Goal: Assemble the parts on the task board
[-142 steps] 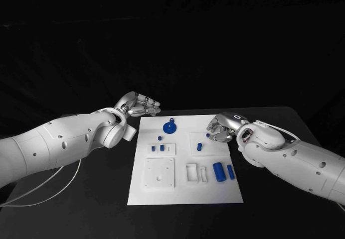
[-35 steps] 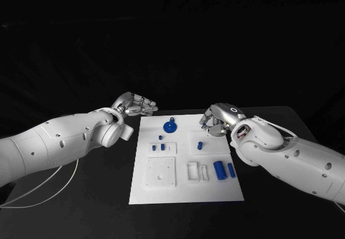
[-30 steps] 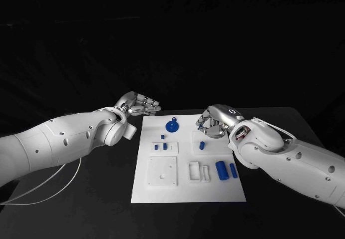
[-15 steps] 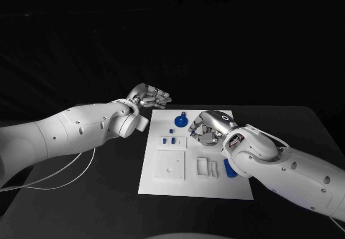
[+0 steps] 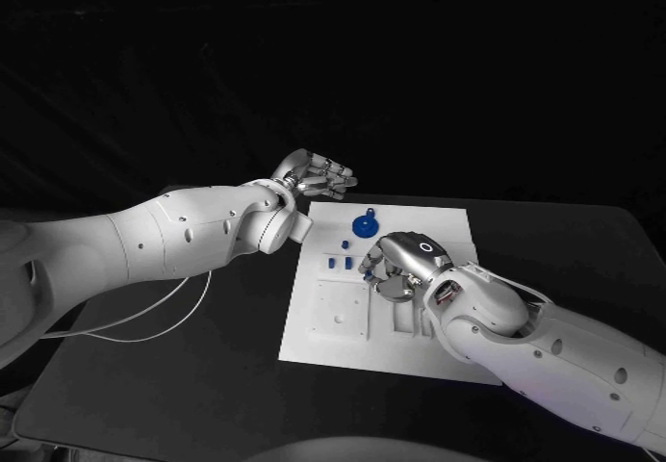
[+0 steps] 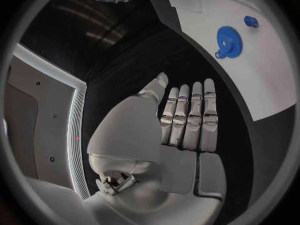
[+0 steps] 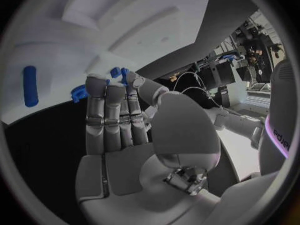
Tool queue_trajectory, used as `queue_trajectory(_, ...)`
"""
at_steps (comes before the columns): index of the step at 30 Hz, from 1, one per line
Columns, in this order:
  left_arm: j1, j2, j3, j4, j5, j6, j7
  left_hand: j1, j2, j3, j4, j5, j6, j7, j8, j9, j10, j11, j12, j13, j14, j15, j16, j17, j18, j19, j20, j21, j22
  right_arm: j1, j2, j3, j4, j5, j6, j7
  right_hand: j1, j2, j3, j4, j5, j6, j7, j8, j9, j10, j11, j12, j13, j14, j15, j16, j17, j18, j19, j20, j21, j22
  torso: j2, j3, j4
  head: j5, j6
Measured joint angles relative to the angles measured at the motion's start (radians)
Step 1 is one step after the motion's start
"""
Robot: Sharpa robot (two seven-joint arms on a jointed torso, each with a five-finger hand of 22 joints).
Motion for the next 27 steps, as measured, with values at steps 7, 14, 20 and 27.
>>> queue_trajectory(7,0.0,0.005,0.0,-0.003,0.003,-0.004,0.001,0.0,0.0,0.004,-0.004,0.0,0.0,0.0,0.0,0.0,0.0,0.0,0.0,0.0,0.0,0.0,0.0,0.0,0.0,0.0,0.0,0.004,0.002,-0.012,0.008,-0.011,-0.005,-0.022,0.002,-0.001,0.0,0.0,0.001,-0.001,0.0,0.0,0.0,0.0,0.0,0.0,0.0,0.0,0.0,0.0,0.0,0.0,0.001,0.0,0.0,0.0,0.0,0.0,0.0,0.001,-0.0014,0.038,-0.018)
queue_trajectory(14,0.0,0.005,0.0,-0.01,0.007,-0.005,0.001,0.0,0.0,0.004,-0.004,0.003,0.0,0.0,0.0,0.0,0.0,0.0,0.0,0.0,0.0,0.0,0.0,0.0,0.0,0.0,0.0,0.004,0.002,-0.022,0.014,-0.015,-0.003,-0.032,0.006,-0.002,-0.007,0.002,0.003,-0.003,0.0,0.0,0.0,0.0,0.0,0.0,0.0,0.0,0.0,0.002,0.0,0.0,0.001,0.0,0.0,0.0,0.0,0.0,-0.001,0.0019,-0.0015,0.064,-0.032)
queue_trajectory(20,0.0,0.006,0.0,-0.017,0.009,-0.005,0.001,0.0,0.0,0.007,-0.001,0.031,0.0,0.0,0.0,0.0,0.0,0.0,0.0,0.0,0.0,0.0,0.0,0.0,0.0,0.0,0.0,0.004,0.003,-0.025,0.012,-0.017,0.003,-0.036,0.016,-0.001,-0.008,0.003,0.0,-0.006,0.0,0.0,0.0,0.0,0.0,0.0,0.0,0.0,0.0,0.005,-0.002,0.0,0.001,0.0,-0.001,0.002,0.0,0.0,-0.001,0.0012,-0.0025,0.07,-0.039)
queue_trajectory(27,0.0,0.007,0.0,-0.02,0.011,-0.004,0.0,0.0,0.0,0.007,-0.001,0.031,0.0,0.0,0.0,0.0,0.0,0.0,0.0,0.0,0.0,0.0,0.0,0.0,0.0,0.0,0.0,0.004,0.003,-0.029,0.011,-0.018,0.013,-0.039,0.026,0.0,-0.008,0.003,0.0,-0.006,0.0,0.0,0.0,0.0,0.0,0.0,0.0,0.0,0.0,0.005,-0.002,-0.005,0.002,0.0,-0.001,0.002,0.0,0.0,-0.001,0.0012,-0.0025,0.075,-0.044)
